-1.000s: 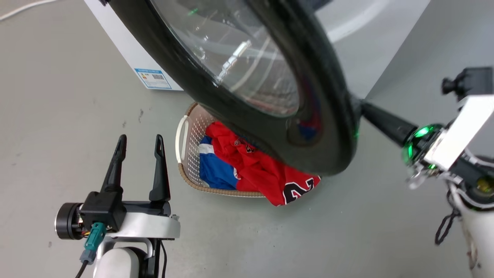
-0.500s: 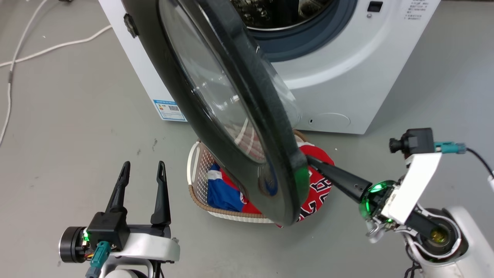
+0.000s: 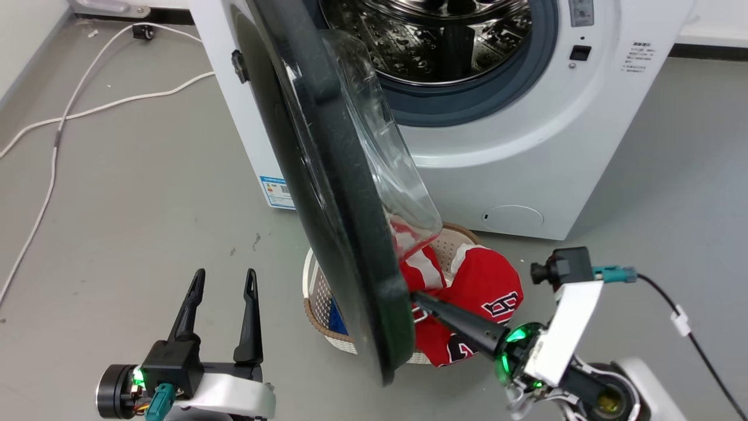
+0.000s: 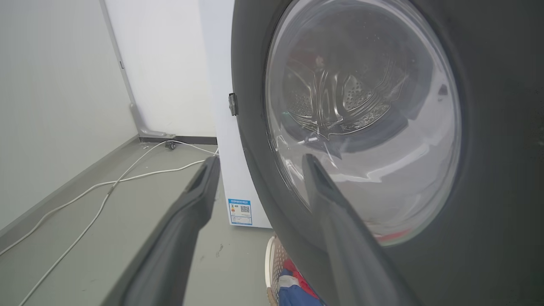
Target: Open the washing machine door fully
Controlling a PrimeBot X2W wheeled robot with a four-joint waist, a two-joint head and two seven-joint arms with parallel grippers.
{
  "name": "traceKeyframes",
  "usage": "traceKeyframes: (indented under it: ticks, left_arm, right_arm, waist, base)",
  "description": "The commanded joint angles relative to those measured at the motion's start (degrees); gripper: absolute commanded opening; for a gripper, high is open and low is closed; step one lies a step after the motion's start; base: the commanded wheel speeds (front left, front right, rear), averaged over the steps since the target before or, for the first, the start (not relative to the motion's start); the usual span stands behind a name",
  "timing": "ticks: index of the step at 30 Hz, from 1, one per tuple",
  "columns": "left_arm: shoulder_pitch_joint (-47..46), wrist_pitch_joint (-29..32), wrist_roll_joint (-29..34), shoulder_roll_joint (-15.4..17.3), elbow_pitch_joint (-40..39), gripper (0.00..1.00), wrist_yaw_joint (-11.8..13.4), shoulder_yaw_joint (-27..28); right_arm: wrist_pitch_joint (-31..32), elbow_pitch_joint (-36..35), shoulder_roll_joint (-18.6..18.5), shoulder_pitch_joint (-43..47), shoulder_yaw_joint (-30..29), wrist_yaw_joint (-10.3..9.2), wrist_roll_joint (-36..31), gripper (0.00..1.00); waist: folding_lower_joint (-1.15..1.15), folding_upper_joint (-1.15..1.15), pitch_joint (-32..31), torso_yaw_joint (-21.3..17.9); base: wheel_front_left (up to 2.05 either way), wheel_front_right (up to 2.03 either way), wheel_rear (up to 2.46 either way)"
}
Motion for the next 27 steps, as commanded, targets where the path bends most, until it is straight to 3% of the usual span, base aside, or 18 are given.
traceKeyframes:
  ticks: [1,8,18,19,20,21,27]
  left_arm:
    - [0.45,-0.16,0.36,-0.04,0.00,1.00,-0.16,0.14]
    - [0.15,-0.16,0.45,-0.05,-0.14,1.00,-0.25,-0.22]
    - [1.08,-0.16,0.51,-0.04,0.57,1.00,0.24,-0.19]
    - [1.48,-0.16,0.46,-0.04,0.65,1.00,0.24,-0.06]
    - [1.87,-0.16,0.56,-0.05,0.76,1.00,0.16,0.04]
    - [2.16,-0.16,0.63,-0.04,0.86,1.00,0.06,0.20]
    - [4.71,-0.16,1.06,-0.04,0.94,1.00,-0.28,1.21]
  right_arm:
    - [-0.18,0.68,1.39,0.78,1.22,0.15,-0.27,0.00]
    - [-0.48,3.25,3.63,-0.74,3.92,0.12,-0.74,0.00]
    - [-2.41,3.43,3.98,0.92,7.34,0.08,-1.66,0.00]
    - [-3.19,3.18,3.56,1.39,7.18,0.08,-2.15,0.10]
    - [-4.13,2.74,3.06,2.01,7.05,0.08,-2.61,0.40]
    - [-5.23,2.26,2.61,2.65,6.78,0.08,-3.05,1.00]
    - [-16.61,-2.78,-1.06,7.11,3.93,0.08,-8.43,1.00]
  waist:
    - [0.01,0.00,-0.18,0.55]
    - [0.01,0.00,0.23,1.71]
    - [0.01,0.00,-1.24,1.49]
    - [0.01,0.00,-1.75,1.34]
    - [0.01,0.00,-2.31,1.20]
    - [0.01,0.00,-2.84,1.04]
    - [0.01,0.00,-5.92,-0.31]
  base:
    - [0.00,0.00,0.00]
    - [0.00,0.00,0.00]
    - [0.00,0.00,0.00]
    - [0.00,0.00,0.00]
    - [0.00,0.00,0.00]
    - [0.00,0.00,0.00]
    - [0.00,0.00,0.00]
